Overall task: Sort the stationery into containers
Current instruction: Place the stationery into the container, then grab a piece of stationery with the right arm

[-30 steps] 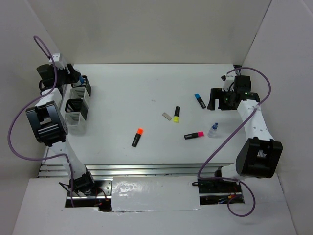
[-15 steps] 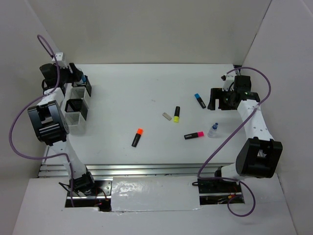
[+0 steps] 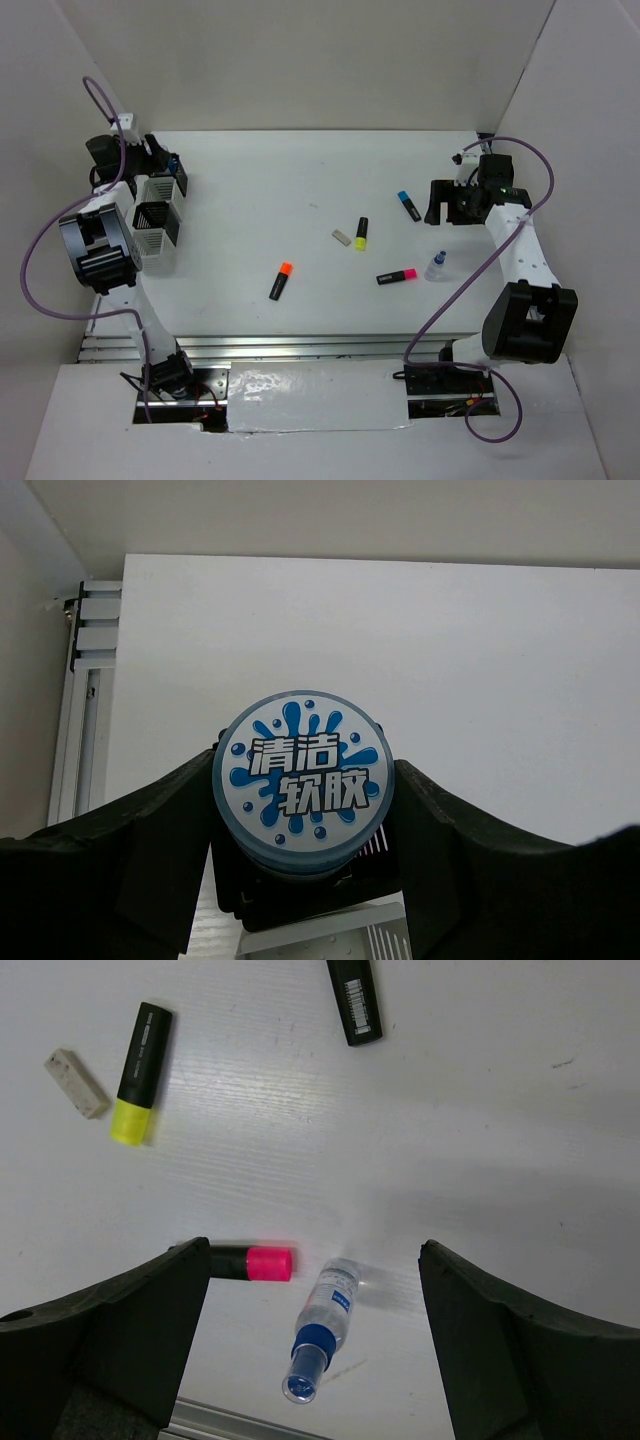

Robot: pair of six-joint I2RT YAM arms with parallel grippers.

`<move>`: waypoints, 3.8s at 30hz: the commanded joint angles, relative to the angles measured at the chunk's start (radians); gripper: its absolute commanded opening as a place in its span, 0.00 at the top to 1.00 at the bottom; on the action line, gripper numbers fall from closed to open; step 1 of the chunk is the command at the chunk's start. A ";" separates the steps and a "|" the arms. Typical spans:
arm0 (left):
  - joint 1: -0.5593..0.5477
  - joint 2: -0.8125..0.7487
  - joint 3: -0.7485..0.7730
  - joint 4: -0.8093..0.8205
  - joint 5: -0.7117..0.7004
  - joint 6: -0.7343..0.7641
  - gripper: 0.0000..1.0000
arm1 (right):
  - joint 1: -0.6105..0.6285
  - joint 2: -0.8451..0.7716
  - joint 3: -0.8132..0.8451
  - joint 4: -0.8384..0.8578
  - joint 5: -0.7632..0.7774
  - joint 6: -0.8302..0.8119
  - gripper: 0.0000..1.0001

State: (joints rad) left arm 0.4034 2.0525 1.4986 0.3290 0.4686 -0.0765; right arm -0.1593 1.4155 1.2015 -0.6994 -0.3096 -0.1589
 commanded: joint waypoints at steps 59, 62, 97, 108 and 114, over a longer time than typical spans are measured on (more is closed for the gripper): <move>-0.571 -0.626 -0.445 -0.542 -0.087 0.265 0.01 | 0.023 -0.162 -0.193 -0.023 0.027 -0.201 0.09; -0.578 -0.635 -0.475 -0.524 -0.064 0.268 0.01 | 0.024 -0.190 -0.215 -0.029 0.024 -0.214 0.08; -0.555 -0.632 -0.483 -0.499 -0.044 0.276 0.01 | 0.069 -0.210 -0.296 -0.014 0.049 -0.211 0.72; -0.512 -0.666 -0.525 -0.421 0.155 0.267 0.01 | 0.121 -0.194 -0.145 -0.064 -0.029 -0.229 1.00; -0.581 -0.675 -0.500 -0.340 0.324 0.239 0.05 | 0.219 -0.118 0.071 -0.165 -0.100 -0.278 1.00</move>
State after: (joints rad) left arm -0.1295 1.4101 0.9691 -0.1177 0.6353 0.1818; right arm -0.0025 1.2640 1.1427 -0.7937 -0.3412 -0.3985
